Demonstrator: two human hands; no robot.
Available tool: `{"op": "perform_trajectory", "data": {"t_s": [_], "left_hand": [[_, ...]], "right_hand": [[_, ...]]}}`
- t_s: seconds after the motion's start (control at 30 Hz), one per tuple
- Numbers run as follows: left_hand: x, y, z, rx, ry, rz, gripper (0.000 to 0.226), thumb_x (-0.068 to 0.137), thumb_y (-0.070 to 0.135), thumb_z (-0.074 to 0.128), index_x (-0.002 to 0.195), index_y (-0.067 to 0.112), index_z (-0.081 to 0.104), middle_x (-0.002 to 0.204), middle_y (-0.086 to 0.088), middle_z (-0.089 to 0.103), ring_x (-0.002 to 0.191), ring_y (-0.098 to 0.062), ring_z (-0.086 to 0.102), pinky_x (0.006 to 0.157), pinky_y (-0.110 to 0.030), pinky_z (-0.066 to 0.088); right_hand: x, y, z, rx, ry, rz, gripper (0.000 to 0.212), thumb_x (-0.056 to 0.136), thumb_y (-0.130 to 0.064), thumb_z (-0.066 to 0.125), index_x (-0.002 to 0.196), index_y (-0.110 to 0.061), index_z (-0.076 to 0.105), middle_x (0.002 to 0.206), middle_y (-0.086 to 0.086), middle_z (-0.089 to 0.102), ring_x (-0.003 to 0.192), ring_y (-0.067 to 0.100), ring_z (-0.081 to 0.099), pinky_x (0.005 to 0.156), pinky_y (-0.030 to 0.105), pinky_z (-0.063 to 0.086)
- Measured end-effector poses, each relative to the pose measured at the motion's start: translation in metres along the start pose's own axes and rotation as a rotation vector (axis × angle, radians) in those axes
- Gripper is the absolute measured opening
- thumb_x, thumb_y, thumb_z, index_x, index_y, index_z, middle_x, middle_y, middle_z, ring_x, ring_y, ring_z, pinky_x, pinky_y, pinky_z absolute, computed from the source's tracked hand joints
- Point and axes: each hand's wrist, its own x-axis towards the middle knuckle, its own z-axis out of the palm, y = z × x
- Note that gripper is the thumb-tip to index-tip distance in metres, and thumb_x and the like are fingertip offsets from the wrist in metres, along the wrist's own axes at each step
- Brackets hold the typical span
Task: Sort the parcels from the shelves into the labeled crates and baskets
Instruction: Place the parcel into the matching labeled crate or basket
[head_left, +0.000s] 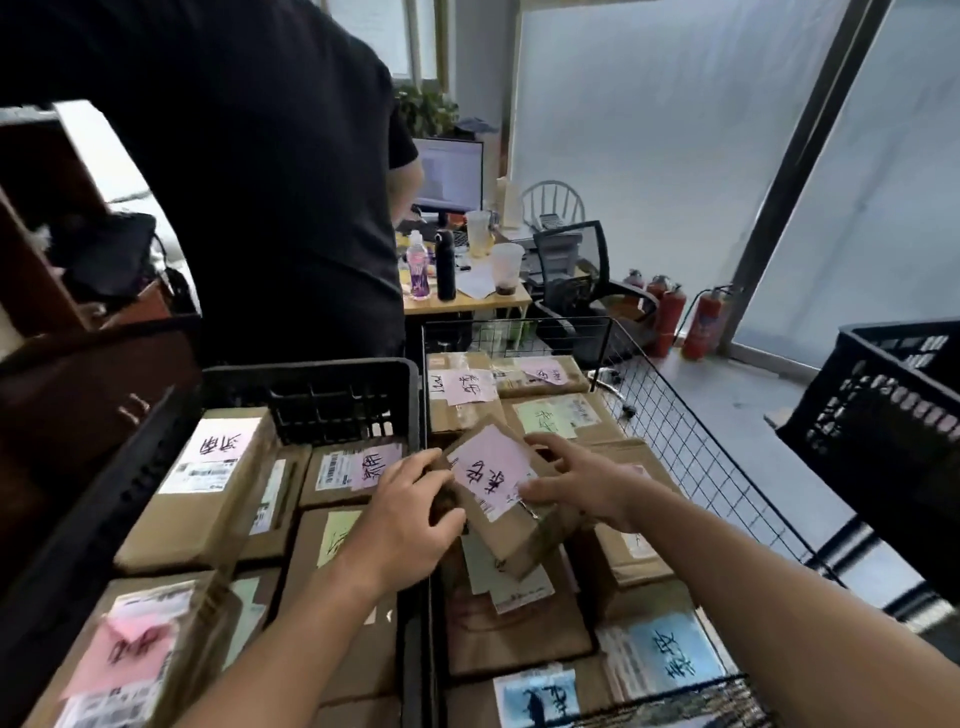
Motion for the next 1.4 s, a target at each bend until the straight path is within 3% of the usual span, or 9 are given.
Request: {"op": "perform_trajectory", "data": {"t_s": [0.1, 0.3, 0.4, 0.53, 0.63, 0.8, 1.03, 1.23, 1.4], "left_hand": [[-0.001, -0.002, -0.001, -0.003, 0.001, 0.020, 0.048, 0.095, 0.038, 0.055, 0.140, 0.023, 0.049, 0.155, 0.012, 0.025, 0.143, -0.009, 0.013, 0.116, -0.028, 0.015], [-0.002, -0.003, 0.001, -0.014, 0.018, 0.008, 0.047, 0.095, 0.037, 0.056, 0.140, 0.024, 0.051, 0.155, 0.015, 0.027, 0.143, -0.007, 0.015, 0.116, -0.027, 0.015], [-0.003, -0.001, 0.000, -0.014, 0.021, 0.000, 0.047, 0.095, 0.037, 0.057, 0.139, 0.024, 0.051, 0.154, 0.017, 0.027, 0.143, -0.005, 0.015, 0.114, -0.024, 0.014], [-0.004, 0.000, -0.001, -0.025, 0.016, -0.008, 0.046, 0.094, 0.038, 0.058, 0.138, 0.025, 0.052, 0.154, 0.020, 0.026, 0.142, 0.000, 0.013, 0.113, -0.021, 0.015], [-0.005, 0.001, 0.000, -0.033, 0.026, -0.018, 0.044, 0.095, 0.037, 0.058, 0.137, 0.025, 0.053, 0.153, 0.022, 0.026, 0.139, 0.004, 0.015, 0.115, -0.024, 0.018], [-0.006, 0.003, 0.000, -0.033, 0.028, -0.013, 0.040, 0.096, 0.034, 0.058, 0.135, 0.028, 0.054, 0.144, 0.029, 0.024, 0.132, 0.009, 0.015, 0.109, -0.020, 0.017], [-0.006, 0.001, 0.000, -0.035, 0.028, -0.014, 0.042, 0.095, 0.035, 0.058, 0.137, 0.029, 0.052, 0.150, 0.026, 0.026, 0.136, 0.005, 0.017, 0.113, -0.025, 0.019], [-0.007, 0.003, -0.002, -0.025, 0.020, -0.029, 0.044, 0.095, 0.037, 0.058, 0.138, 0.030, 0.050, 0.154, 0.023, 0.024, 0.143, -0.002, 0.017, 0.113, -0.026, 0.019], [-0.006, 0.004, -0.005, -0.013, -0.013, -0.023, 0.049, 0.093, 0.040, 0.060, 0.140, 0.031, 0.048, 0.156, 0.020, 0.022, 0.145, -0.006, 0.014, 0.116, -0.030, 0.017]], "right_hand": [[0.019, 0.003, -0.011, 0.032, -0.053, 0.012, 0.074, 0.085, -0.031, 0.081, 0.147, -0.043, 0.042, 0.123, 0.005, 0.053, 0.108, 0.032, 0.065, 0.092, 0.051, 0.059], [0.039, 0.000, -0.033, 0.021, -0.173, 0.053, 0.070, 0.089, -0.022, 0.077, 0.144, -0.048, 0.043, 0.123, 0.005, 0.061, 0.101, 0.029, 0.071, 0.064, 0.034, 0.056], [0.045, -0.004, -0.041, -0.008, -0.219, 0.023, 0.070, 0.087, -0.019, 0.078, 0.144, -0.047, 0.047, 0.124, 0.007, 0.063, 0.097, 0.026, 0.070, 0.077, 0.042, 0.057], [0.049, -0.014, -0.041, -0.128, -0.289, -0.078, 0.067, 0.090, -0.008, 0.073, 0.146, -0.036, 0.048, 0.121, 0.003, 0.066, 0.105, 0.021, 0.069, 0.089, 0.035, 0.058], [0.058, -0.011, -0.026, -0.170, -0.229, -0.143, 0.061, 0.090, -0.017, 0.074, 0.144, -0.034, 0.051, 0.123, 0.002, 0.066, 0.107, 0.021, 0.067, 0.096, 0.040, 0.057], [0.070, 0.011, -0.009, -0.436, 0.141, -0.278, 0.062, 0.094, -0.041, 0.069, 0.151, -0.039, 0.044, 0.162, 0.002, 0.032, 0.146, 0.029, 0.034, 0.117, 0.047, 0.033], [0.059, 0.032, -0.005, -0.595, -0.013, -0.342, 0.073, 0.087, -0.070, 0.059, 0.152, -0.055, 0.029, 0.170, -0.008, 0.006, 0.157, 0.028, 0.002, 0.122, 0.066, 0.013], [0.066, 0.039, 0.003, -0.659, 0.020, -0.333, 0.076, 0.085, -0.062, 0.069, 0.151, -0.051, 0.034, 0.169, -0.013, 0.008, 0.154, 0.030, 0.017, 0.121, 0.065, 0.020], [0.060, 0.036, 0.007, -0.686, 0.025, -0.302, 0.075, 0.090, -0.056, 0.067, 0.155, -0.049, 0.030, 0.170, -0.010, 0.003, 0.155, 0.030, 0.011, 0.122, 0.061, 0.017]]}}
